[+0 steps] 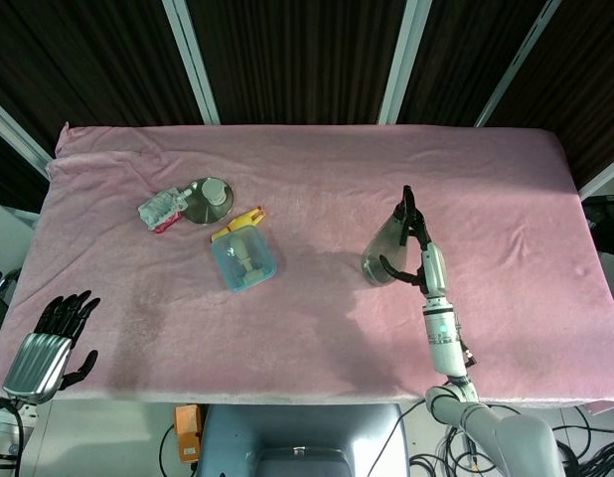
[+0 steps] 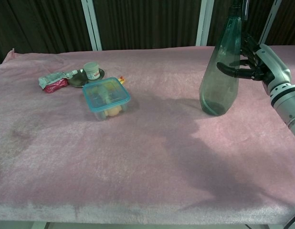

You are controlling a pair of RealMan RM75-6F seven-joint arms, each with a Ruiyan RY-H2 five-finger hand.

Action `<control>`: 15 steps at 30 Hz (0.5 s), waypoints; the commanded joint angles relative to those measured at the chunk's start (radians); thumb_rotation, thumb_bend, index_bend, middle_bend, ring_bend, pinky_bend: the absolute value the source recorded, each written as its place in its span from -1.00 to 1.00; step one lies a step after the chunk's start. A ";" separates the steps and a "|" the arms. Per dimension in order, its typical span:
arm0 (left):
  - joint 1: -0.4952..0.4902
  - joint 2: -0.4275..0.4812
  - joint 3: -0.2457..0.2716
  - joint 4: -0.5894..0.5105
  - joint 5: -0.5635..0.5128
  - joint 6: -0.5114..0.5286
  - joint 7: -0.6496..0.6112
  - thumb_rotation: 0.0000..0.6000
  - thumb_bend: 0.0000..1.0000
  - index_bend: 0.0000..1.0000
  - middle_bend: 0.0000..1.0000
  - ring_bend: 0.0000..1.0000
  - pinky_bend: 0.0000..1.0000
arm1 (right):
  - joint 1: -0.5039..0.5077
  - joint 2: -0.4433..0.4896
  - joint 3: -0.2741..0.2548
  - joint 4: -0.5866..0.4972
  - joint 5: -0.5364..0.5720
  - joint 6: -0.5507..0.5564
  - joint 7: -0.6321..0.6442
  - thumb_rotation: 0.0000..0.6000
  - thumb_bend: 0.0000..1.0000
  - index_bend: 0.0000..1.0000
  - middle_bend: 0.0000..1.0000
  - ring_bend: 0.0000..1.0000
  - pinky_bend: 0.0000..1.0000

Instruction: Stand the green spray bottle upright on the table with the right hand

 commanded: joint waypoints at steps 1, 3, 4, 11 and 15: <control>-0.001 -0.002 0.002 0.000 0.002 -0.002 0.004 1.00 -0.22 -1.00 -1.00 -1.00 -0.96 | -0.013 0.007 -0.012 -0.009 -0.017 0.030 -0.011 1.00 -0.41 -0.92 -0.43 -0.70 -0.35; -0.001 -0.003 0.001 0.000 0.003 0.000 0.005 1.00 -0.21 -1.00 -1.00 -1.00 -0.96 | -0.023 0.013 -0.016 -0.020 -0.025 0.055 -0.010 1.00 -0.43 -0.95 -0.44 -0.70 -0.35; -0.001 -0.003 0.001 0.000 0.003 0.001 0.005 1.00 -0.21 -1.00 -1.00 -1.00 -0.96 | -0.028 0.017 -0.017 -0.026 -0.029 0.067 -0.010 1.00 -0.43 -0.95 -0.44 -0.70 -0.35; -0.003 -0.006 0.004 -0.002 0.008 0.000 0.010 1.00 -0.21 -1.00 -1.00 -1.00 -0.96 | -0.091 0.081 -0.044 -0.127 -0.065 0.164 -0.023 1.00 -0.47 -0.99 -0.47 -0.72 -0.39; -0.003 -0.007 0.007 -0.003 0.012 0.001 0.015 1.00 -0.21 -1.00 -1.00 -1.00 -0.96 | -0.142 0.144 -0.066 -0.216 -0.084 0.214 -0.051 1.00 -0.49 -1.00 -0.51 -0.74 -0.41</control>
